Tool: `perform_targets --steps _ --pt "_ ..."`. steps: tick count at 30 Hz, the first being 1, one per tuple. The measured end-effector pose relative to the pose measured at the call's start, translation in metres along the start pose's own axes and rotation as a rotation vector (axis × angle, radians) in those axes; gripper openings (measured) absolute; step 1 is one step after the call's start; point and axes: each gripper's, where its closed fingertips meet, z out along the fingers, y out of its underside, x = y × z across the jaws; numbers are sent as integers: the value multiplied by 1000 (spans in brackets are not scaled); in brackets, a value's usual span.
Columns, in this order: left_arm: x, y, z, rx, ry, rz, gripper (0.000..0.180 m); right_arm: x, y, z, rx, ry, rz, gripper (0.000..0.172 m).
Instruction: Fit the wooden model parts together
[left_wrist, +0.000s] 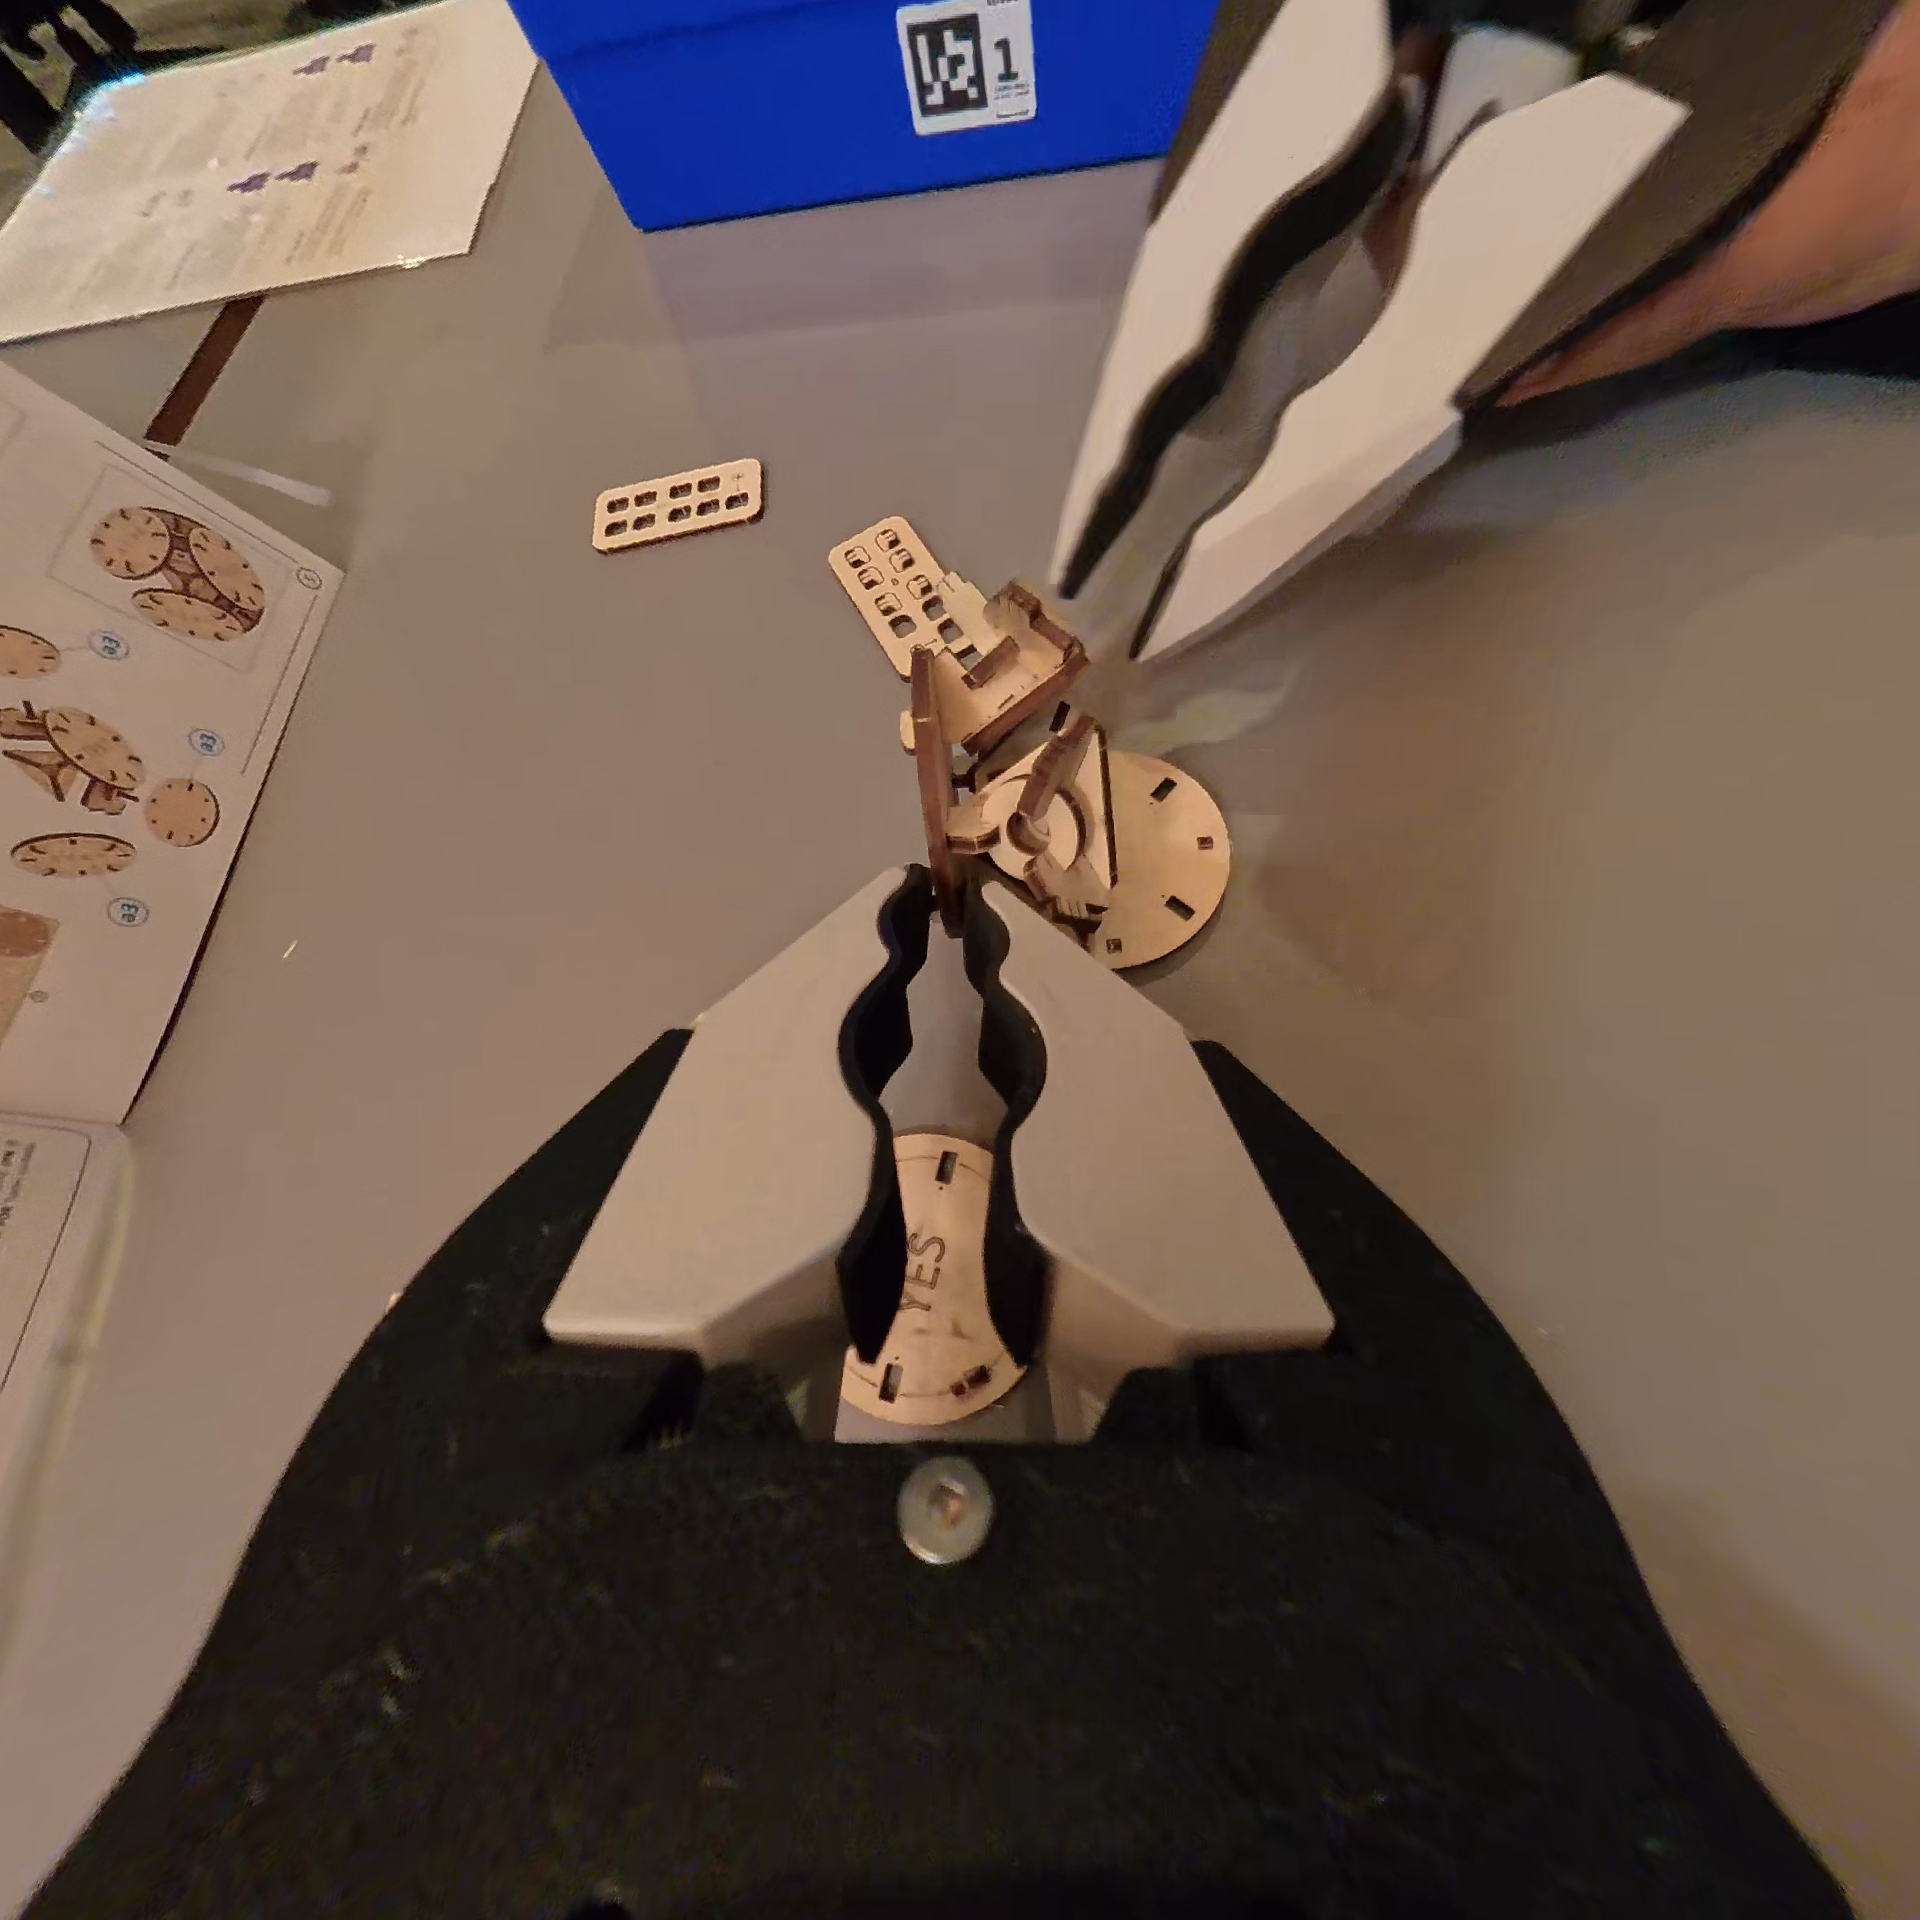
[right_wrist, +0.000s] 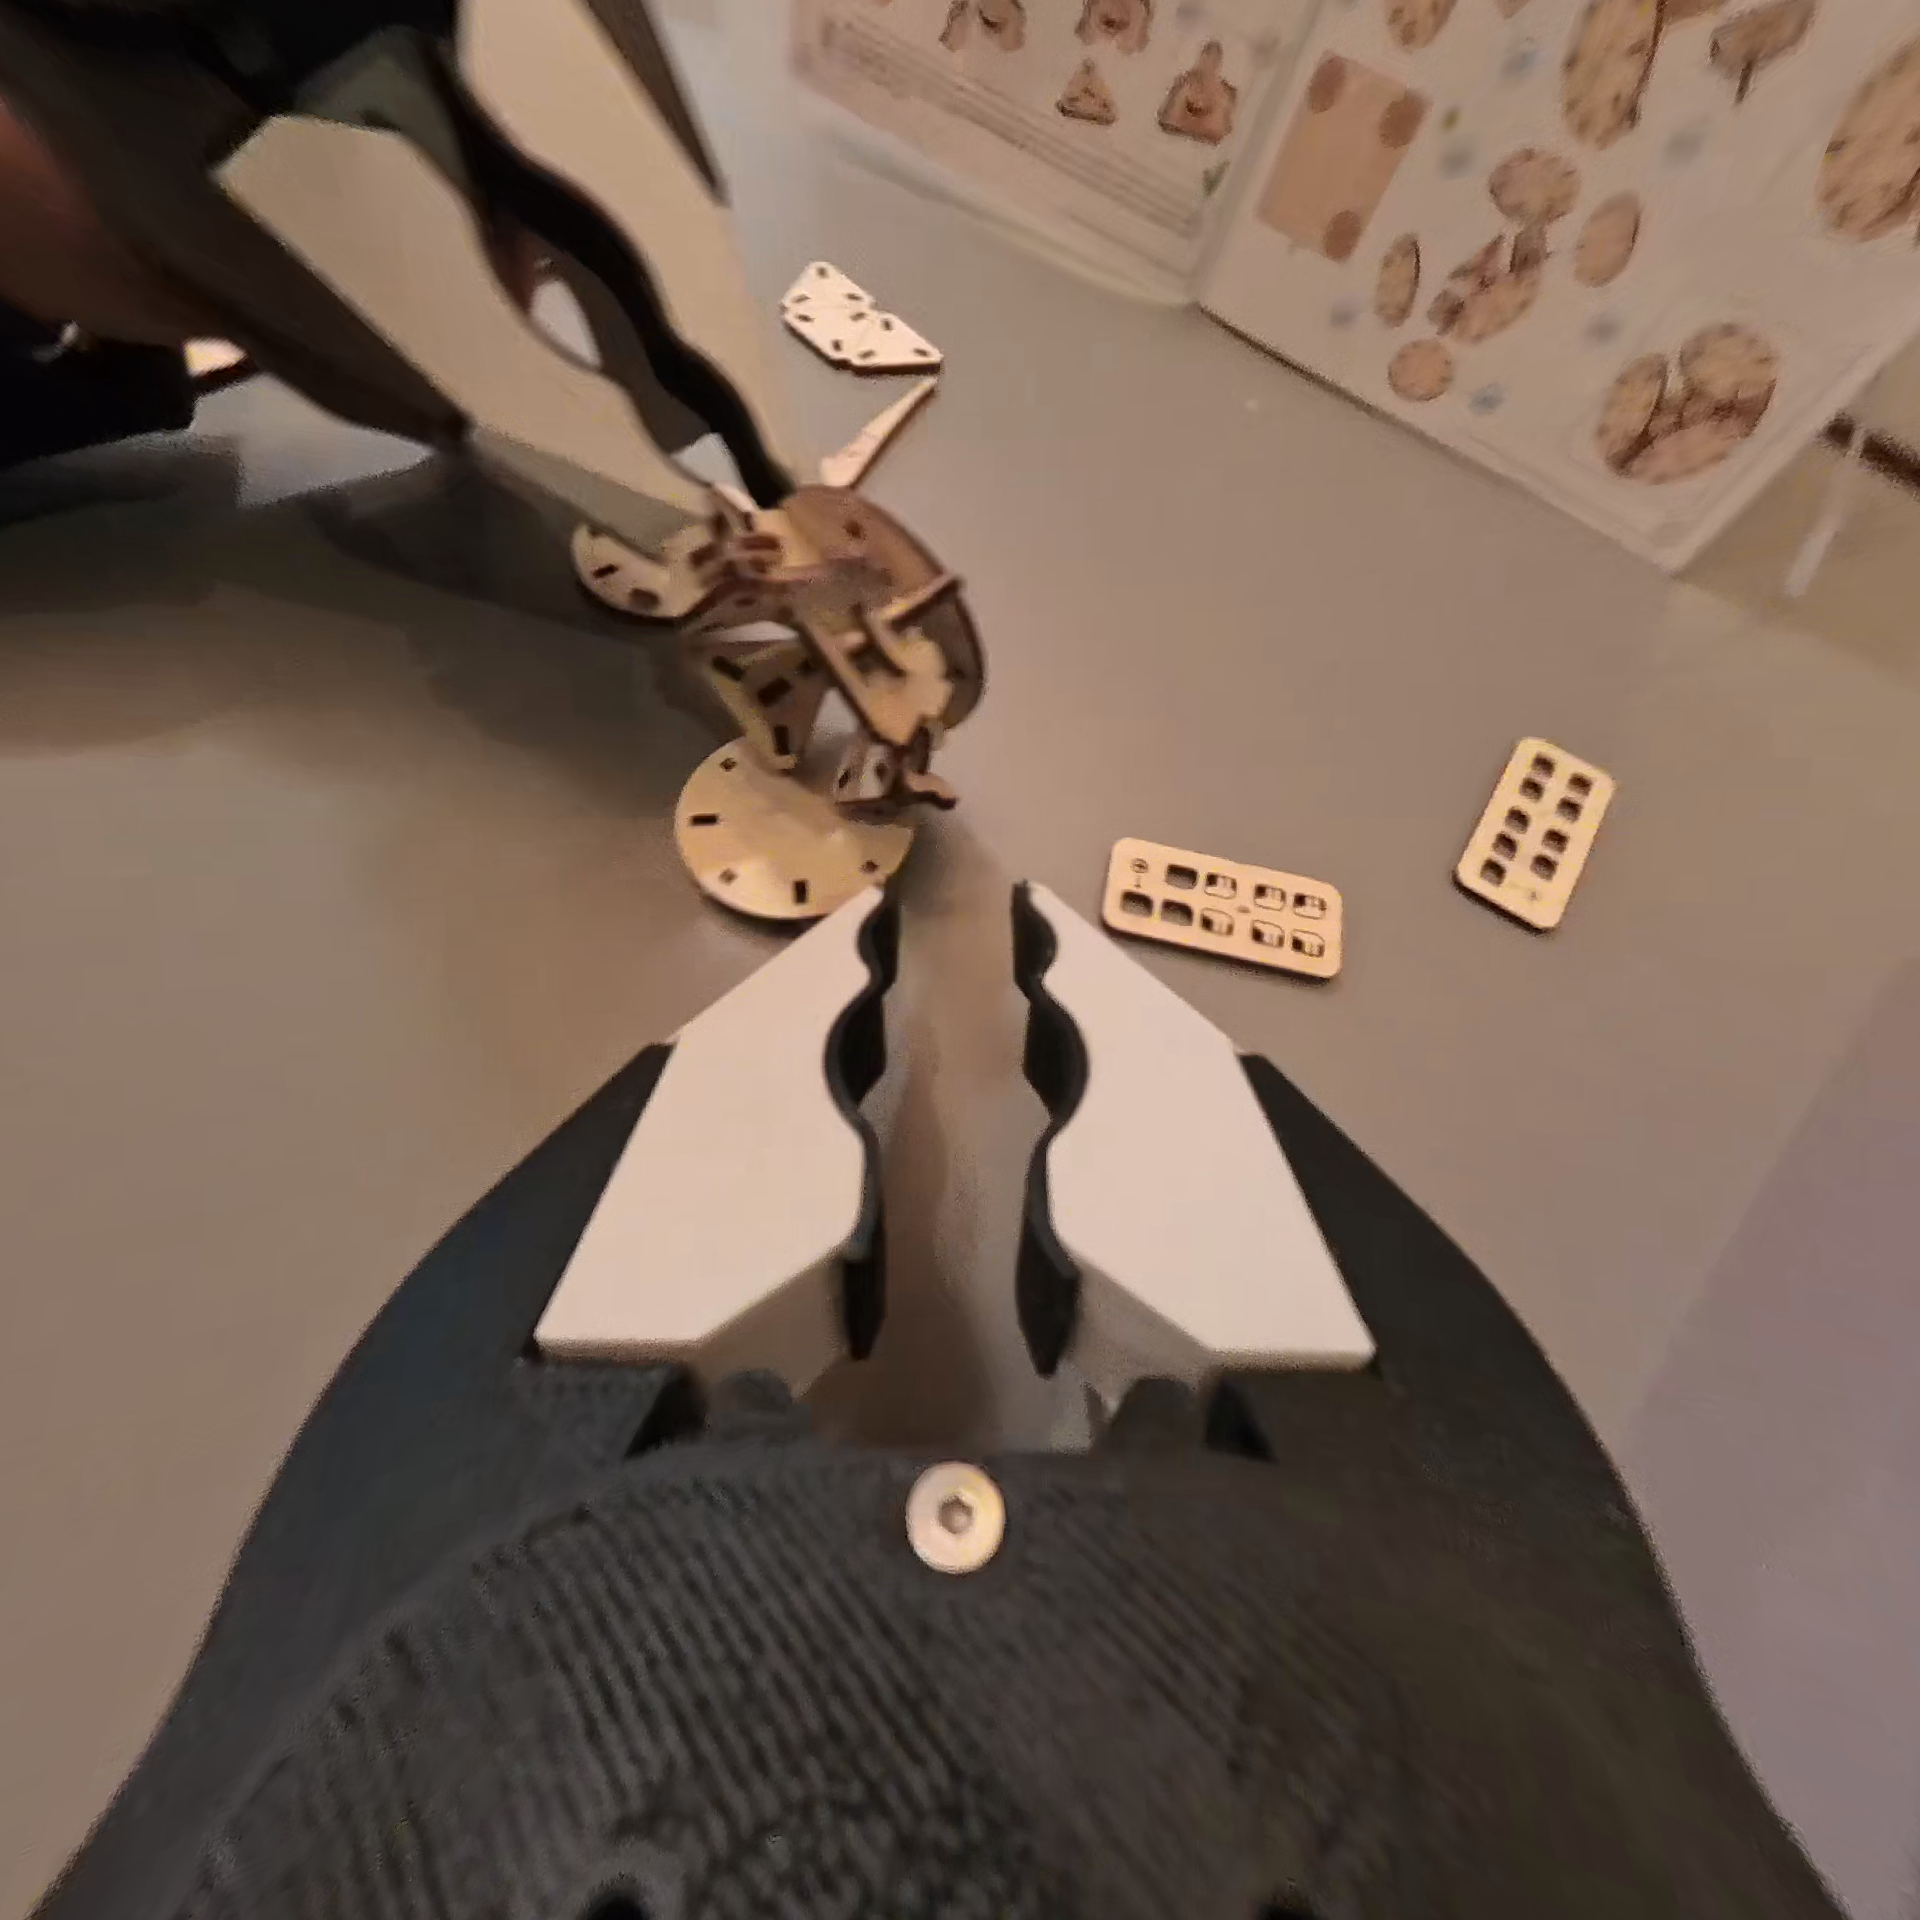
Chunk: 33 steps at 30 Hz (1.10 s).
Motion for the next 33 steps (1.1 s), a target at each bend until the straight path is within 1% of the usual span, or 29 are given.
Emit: perform_targets --steps 2,4,6,9,14,19,27,33 --pt "0 0 0 8 5 -6 1 -13 -10 -5 64 33 -97 10" --pt "-1 1 0 12 7 -12 2 -29 -15 -3 81 44 -182 5" --pt "-2 3 0 9 6 -13 2 -41 -12 7 34 54 -227 7" --pt "-2 3 1 11 5 -5 2 -47 -12 22 -21 91 -268 14" --pt "0 0 1 23 9 12 2 -44 -12 34 -71 113 -235 16" --pt "2 -2 1 20 4 30 1 -34 -12 36 -79 130 -182 9" --pt "0 0 1 1 -16 48 2 -32 -11 40 -103 170 -213 9" --pt "-1 -1 1 -5 -44 86 2 -30 -10 41 -113 174 -182 7"
